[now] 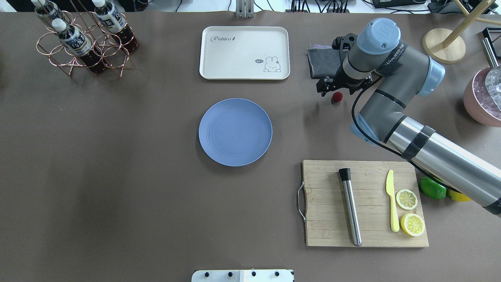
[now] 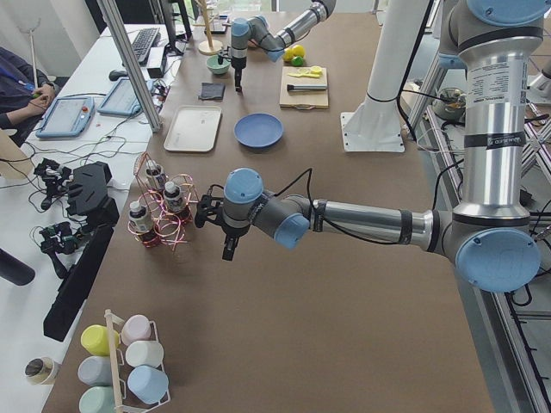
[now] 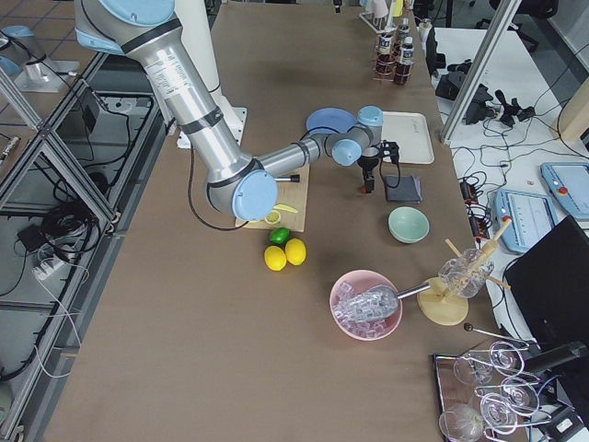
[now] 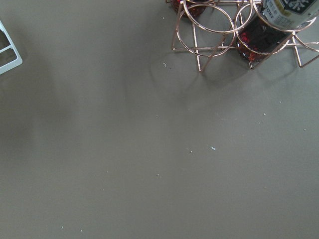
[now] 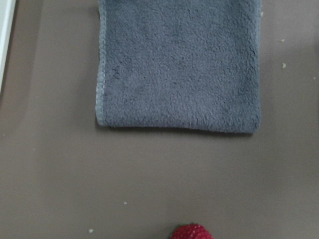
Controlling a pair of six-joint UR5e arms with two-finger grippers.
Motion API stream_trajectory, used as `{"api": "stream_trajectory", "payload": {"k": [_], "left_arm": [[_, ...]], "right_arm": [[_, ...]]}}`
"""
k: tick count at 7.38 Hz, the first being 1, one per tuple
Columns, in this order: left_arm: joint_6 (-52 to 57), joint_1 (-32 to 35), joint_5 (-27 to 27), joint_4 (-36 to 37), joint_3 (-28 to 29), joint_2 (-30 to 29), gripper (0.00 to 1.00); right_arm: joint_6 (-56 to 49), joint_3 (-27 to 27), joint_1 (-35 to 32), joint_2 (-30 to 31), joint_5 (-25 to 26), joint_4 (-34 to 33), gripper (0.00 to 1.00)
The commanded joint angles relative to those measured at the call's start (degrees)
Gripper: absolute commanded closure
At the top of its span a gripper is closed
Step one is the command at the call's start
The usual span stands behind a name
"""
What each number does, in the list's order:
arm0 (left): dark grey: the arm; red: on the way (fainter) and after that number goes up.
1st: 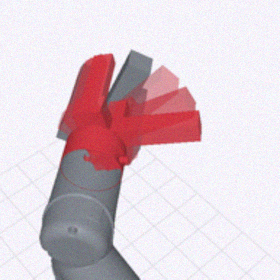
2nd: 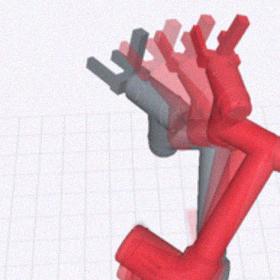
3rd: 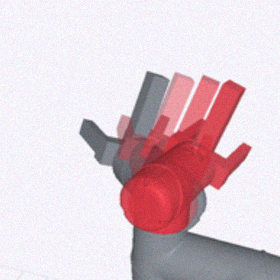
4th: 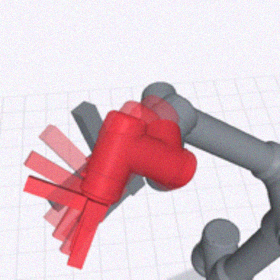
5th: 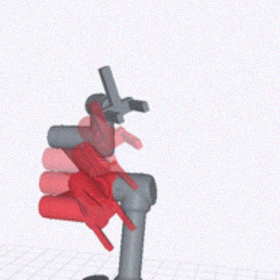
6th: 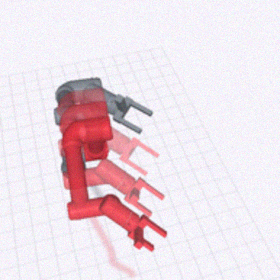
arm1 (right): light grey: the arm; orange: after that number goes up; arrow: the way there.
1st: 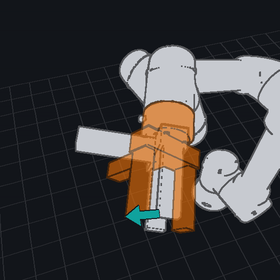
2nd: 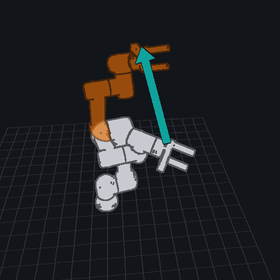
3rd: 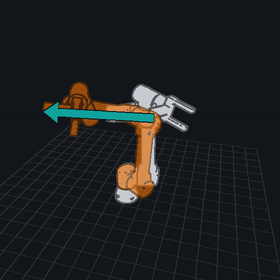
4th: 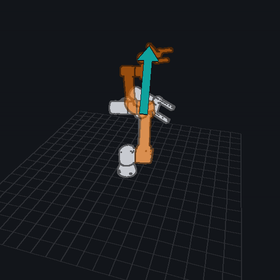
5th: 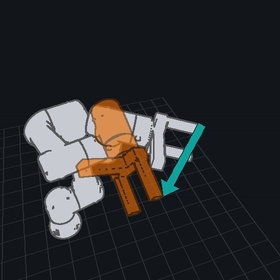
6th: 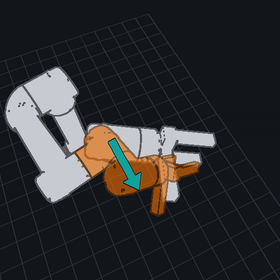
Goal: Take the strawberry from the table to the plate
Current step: 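Close the right gripper on the red strawberry and lift it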
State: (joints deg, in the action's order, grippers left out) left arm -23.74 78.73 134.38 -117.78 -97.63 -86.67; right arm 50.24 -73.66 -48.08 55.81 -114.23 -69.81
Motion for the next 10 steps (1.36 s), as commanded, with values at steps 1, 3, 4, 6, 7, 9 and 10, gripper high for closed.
{"api": "stream_trajectory", "payload": {"k": [1,3,4,6,7,9,10], "left_arm": [[0.01,0.11,0.0,-0.08,-0.02,0.01,0.02],[0.01,0.11,-0.09,-0.08,0.07,0.01,0.02],[0.01,0.11,-0.09,-0.08,0.07,0.01,0.02],[0.01,0.11,-0.17,-0.08,0.07,-0.08,0.02],[0.01,0.11,-0.26,-0.08,0.07,-0.08,0.02],[0.01,0.11,-0.17,0.0,0.07,-0.08,0.02],[0.01,0.2,-0.17,0.09,0.07,0.01,0.02]], "right_arm": [[0.21,0.54,0.7,0.17,1.2,0.72,0.13],[0.04,0.54,0.88,0.44,1.73,1.77,0.36],[0.12,0.54,0.88,0.52,1.73,1.95,0.52],[-0.05,0.1,0.88,0.53,1.64,1.95,1.0],[0.3,-0.86,0.88,0.26,1.64,2.04,1.0],[2.74,-4.02,0.97,-0.35,1.2,1.08,1.0],[6.07,-5.16,1.93,-1.4,1.12,0.9,1.0]]}}
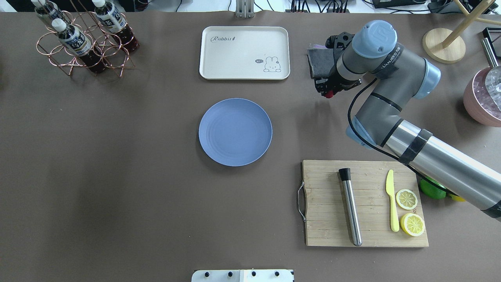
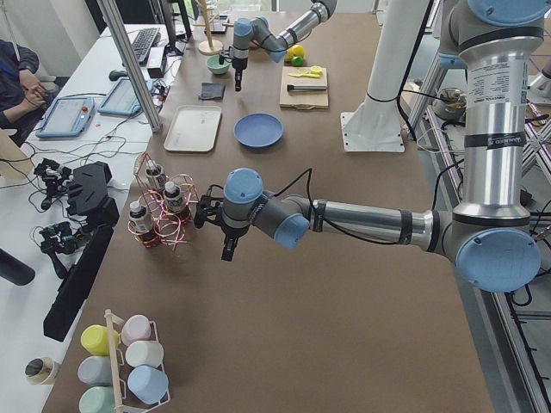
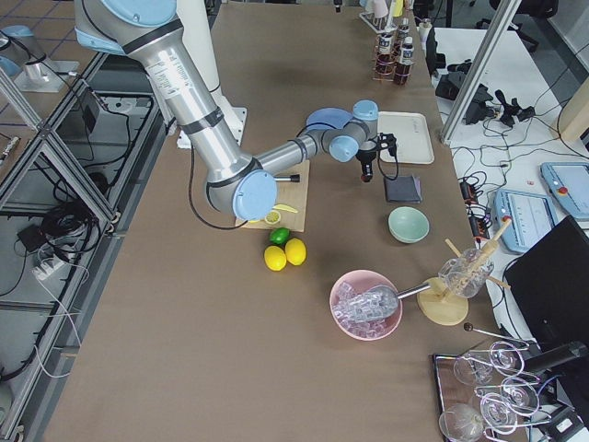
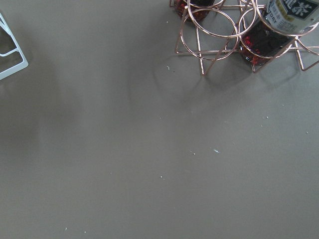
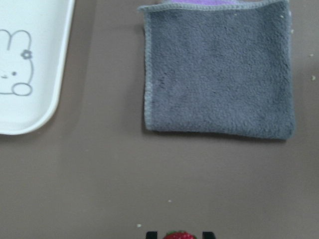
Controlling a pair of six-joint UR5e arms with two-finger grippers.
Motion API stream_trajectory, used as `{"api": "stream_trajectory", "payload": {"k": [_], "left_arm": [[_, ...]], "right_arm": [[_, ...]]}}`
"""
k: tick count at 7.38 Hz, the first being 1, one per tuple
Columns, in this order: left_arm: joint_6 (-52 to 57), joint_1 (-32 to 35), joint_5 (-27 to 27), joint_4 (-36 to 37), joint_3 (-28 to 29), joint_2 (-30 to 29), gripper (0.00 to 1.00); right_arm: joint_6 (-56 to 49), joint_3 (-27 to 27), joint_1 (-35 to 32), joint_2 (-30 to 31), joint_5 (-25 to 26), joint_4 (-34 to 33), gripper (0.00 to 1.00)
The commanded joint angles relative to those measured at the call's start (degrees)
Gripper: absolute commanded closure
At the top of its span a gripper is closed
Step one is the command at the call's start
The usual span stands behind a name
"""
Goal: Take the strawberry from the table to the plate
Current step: 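Carry the strawberry with the right gripper over the blue plate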
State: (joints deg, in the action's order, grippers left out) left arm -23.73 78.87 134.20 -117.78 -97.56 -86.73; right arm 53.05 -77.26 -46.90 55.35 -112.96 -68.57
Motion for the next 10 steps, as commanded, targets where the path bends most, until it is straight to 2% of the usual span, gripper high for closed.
{"api": "stream_trajectory", "payload": {"k": [1,2,4,6,10], "left_arm": [[0.0,0.14,0.01,0.1,0.0,-0.02,0.02],[0.0,0.75,0.01,0.18,0.0,-0.02,0.02],[-0.09,0.76,0.1,0.18,0.0,-0.02,0.02],[-0.09,0.85,0.18,0.18,-0.09,-0.02,0.02],[-0.09,0.94,1.06,0.01,-0.09,0.07,0.02]], "right_arm": [[9.12,-1.41,3.11,-3.73,0.02,-0.34,1.0],[16.22,-1.06,5.83,-7.41,0.63,-1.47,1.0],[26.79,-1.4,11.8,-12.09,6.58,-4.46,1.0],[29.74,-1.41,17.08,-13.16,11.24,-5.08,1.0],[30.8,-1.14,20.18,-13.16,13.47,-5.0,1.0]]}}
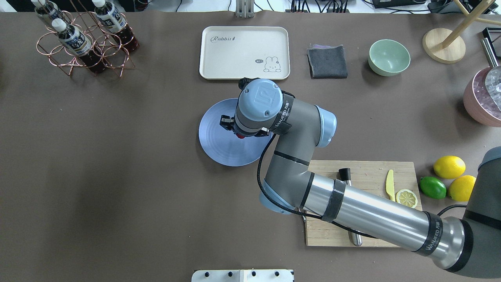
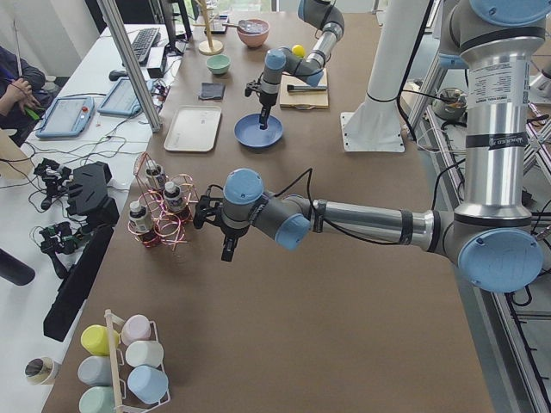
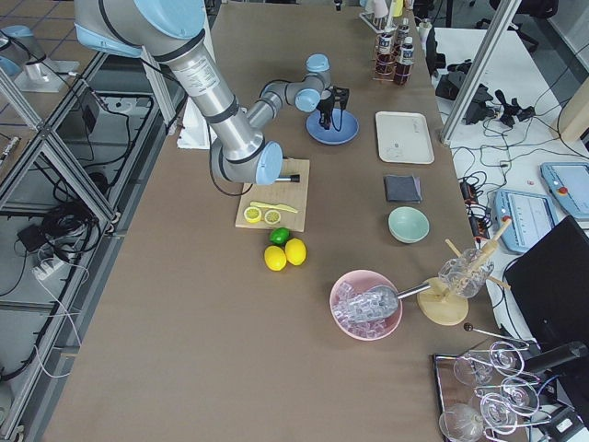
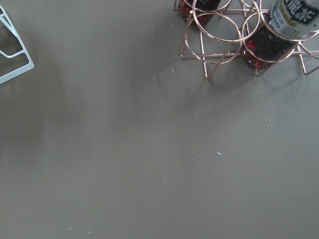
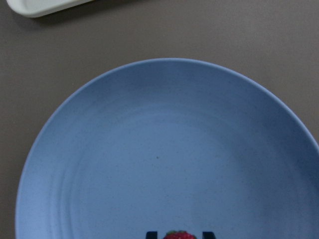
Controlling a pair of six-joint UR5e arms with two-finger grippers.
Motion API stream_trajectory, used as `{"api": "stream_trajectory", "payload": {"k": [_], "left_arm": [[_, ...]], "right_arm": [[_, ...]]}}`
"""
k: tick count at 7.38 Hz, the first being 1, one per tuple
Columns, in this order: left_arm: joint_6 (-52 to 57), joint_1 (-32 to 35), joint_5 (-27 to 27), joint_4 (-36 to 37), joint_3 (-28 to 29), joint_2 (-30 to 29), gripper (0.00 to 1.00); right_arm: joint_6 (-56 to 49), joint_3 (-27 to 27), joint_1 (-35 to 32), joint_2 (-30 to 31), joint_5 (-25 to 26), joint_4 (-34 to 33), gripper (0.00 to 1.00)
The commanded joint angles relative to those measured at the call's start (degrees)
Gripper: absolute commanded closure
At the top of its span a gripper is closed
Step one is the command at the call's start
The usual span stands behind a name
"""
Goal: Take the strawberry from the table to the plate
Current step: 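Carry the strawberry with the right gripper over the blue plate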
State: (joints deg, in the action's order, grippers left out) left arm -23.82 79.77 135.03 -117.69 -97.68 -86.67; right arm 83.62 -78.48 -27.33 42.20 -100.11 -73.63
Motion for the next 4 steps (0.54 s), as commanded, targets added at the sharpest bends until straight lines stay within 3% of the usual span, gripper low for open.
{"api": "stream_trajectory", "payload": {"k": [1,4], "left_arm": [[0.0,0.04,0.32,0.01,0.04,0.01,0.02],[0.0,0.04,0.32,-0.08,0.12,0.01,0.02]], "right_arm": [[0.05,0.17,0.53,-0.01,0.62,0.33,1.0],[-0.3,0.43,-0.17,-0.01,0.71,0.42,1.0]]}}
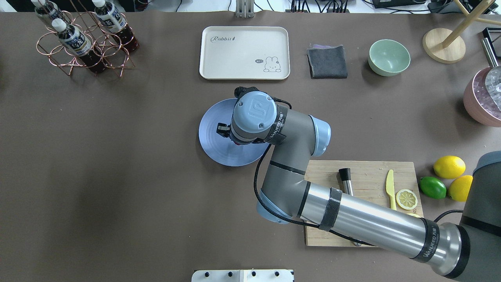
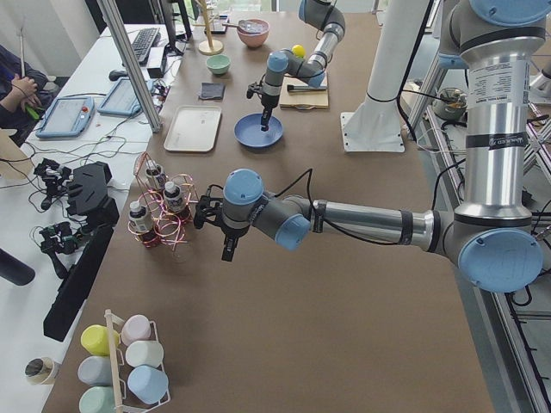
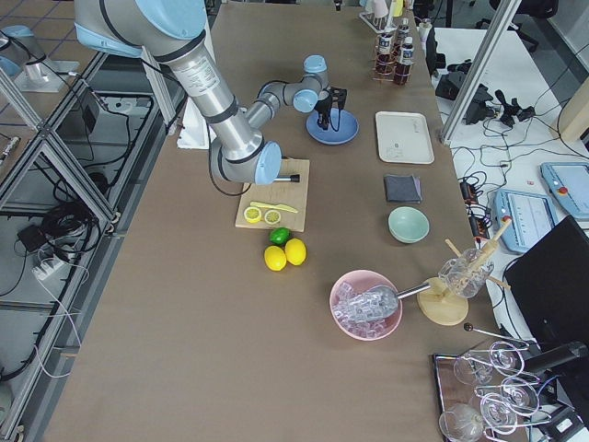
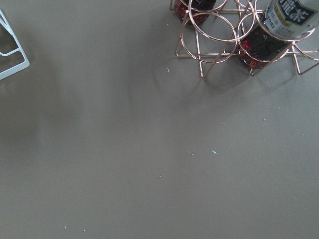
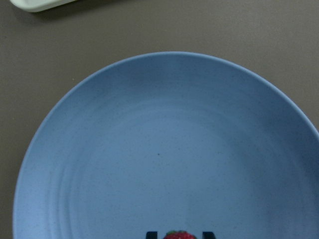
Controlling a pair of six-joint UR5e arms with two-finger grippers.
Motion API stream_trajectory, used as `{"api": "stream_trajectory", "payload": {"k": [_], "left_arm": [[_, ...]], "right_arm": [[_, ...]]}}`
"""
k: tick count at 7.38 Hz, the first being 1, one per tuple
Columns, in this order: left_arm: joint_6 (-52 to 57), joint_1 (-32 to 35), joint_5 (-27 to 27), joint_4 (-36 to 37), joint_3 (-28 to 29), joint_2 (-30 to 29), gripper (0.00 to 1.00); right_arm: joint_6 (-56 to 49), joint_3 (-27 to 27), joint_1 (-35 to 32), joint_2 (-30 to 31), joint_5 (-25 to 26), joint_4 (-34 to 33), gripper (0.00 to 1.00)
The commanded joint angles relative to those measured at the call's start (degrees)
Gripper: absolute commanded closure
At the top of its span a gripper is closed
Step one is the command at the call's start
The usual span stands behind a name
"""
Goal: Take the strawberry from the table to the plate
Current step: 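Carry the strawberry with the right gripper over the blue plate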
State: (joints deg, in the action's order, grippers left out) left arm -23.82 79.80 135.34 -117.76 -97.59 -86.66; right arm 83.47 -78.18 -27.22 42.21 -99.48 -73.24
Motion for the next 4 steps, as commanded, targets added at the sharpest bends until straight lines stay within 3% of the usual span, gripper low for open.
{"api": "stream_trajectory", "payload": {"k": [1,4], "left_arm": [[0.0,-0.08,0.01,-0.01,0.03,0.0,0.02],[-0.09,0.0,0.01,-0.01,0.03,0.0,0.02]], "right_arm": [[-0.41,0.4,-0.73,-0.28,0.86,-0.06,1.0],[-0.41,2.5,-0.82,-1.86,0.95,0.03,1.0]]}}
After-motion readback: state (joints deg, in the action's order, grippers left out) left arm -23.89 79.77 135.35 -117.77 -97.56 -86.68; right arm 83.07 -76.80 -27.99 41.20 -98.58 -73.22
